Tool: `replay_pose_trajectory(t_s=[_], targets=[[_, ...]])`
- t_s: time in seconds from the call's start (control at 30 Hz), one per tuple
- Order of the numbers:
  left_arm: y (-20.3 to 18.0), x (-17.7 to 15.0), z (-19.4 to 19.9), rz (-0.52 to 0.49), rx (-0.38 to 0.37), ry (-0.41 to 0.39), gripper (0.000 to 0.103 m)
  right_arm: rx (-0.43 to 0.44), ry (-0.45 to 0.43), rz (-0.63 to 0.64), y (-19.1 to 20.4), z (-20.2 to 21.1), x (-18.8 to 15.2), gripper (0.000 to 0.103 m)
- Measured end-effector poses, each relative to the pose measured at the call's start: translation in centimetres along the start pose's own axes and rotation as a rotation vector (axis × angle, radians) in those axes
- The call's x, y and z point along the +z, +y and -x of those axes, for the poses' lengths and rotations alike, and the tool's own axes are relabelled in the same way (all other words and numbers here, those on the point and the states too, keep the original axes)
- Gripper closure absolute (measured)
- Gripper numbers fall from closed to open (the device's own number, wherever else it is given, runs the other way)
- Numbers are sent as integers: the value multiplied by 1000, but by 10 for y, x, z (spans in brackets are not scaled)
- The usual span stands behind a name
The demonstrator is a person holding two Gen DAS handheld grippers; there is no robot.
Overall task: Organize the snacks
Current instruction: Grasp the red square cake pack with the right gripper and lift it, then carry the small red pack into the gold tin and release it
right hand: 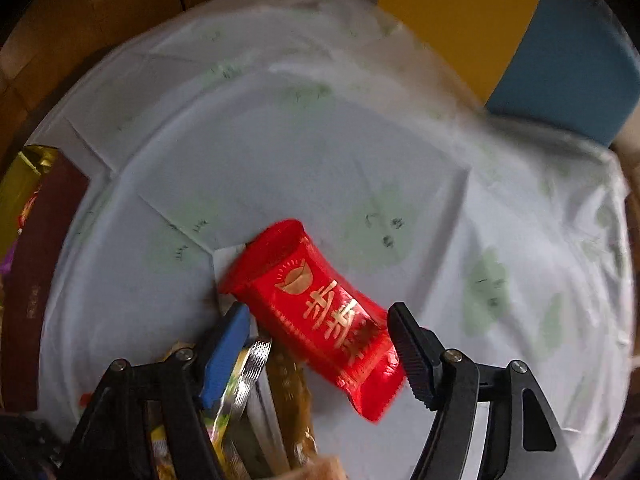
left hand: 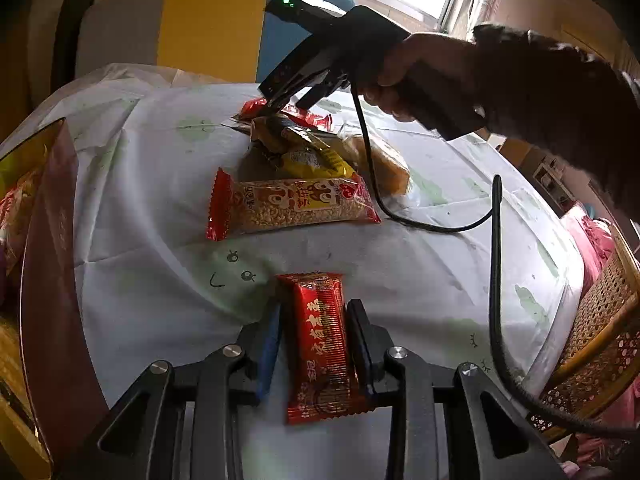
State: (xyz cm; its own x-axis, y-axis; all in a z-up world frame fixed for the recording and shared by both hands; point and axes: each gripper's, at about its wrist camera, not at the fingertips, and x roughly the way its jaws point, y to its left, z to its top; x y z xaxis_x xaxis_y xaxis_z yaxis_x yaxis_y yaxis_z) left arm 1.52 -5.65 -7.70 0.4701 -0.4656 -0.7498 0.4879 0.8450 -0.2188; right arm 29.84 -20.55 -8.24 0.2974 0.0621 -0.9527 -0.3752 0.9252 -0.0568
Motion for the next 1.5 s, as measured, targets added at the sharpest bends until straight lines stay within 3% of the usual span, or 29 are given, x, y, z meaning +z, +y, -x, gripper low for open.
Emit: replay_pose_trajectory(t_s=[0.03,0.07,0.27,0.47,0.67,0.77,0.87,1.03,1.17,1.37,1.5], targets=[[0,0,0,2,-1,0,70,12,-12,-35,-4,0,0,52],[2,1,0,1,0,0,70,23,-28,-75,-11,4,0,58],[0,1,-1,5,7,-1,70,-74,-60,-192,-51,33,-23,58],[-4,0,-3,-2,21,-1,70,-197,45,-298,-99,49,-88,58],[-13,0,-4,-25,52,6,70,-148,133,-357,-95,61,-174,58],[-18,0,-4,-48,75,10,71,-144,106,-341,-77,65,-197,54],[-23,5,-4,-40,107,25,80,-172,67,-335,-71,67,-206,53],[-21,10,9,-6,65,35,81,-260,53,-245,-43,68,-204,59],[-27,19,41,-13,27,-31,81,-289,49,-204,-35,70,-207,59],[14,39,96,156,14,-131,81,-330,44,-148,-23,70,-209,59],[66,40,126,314,136,-177,81,-333,44,-141,-16,73,-210,59]])
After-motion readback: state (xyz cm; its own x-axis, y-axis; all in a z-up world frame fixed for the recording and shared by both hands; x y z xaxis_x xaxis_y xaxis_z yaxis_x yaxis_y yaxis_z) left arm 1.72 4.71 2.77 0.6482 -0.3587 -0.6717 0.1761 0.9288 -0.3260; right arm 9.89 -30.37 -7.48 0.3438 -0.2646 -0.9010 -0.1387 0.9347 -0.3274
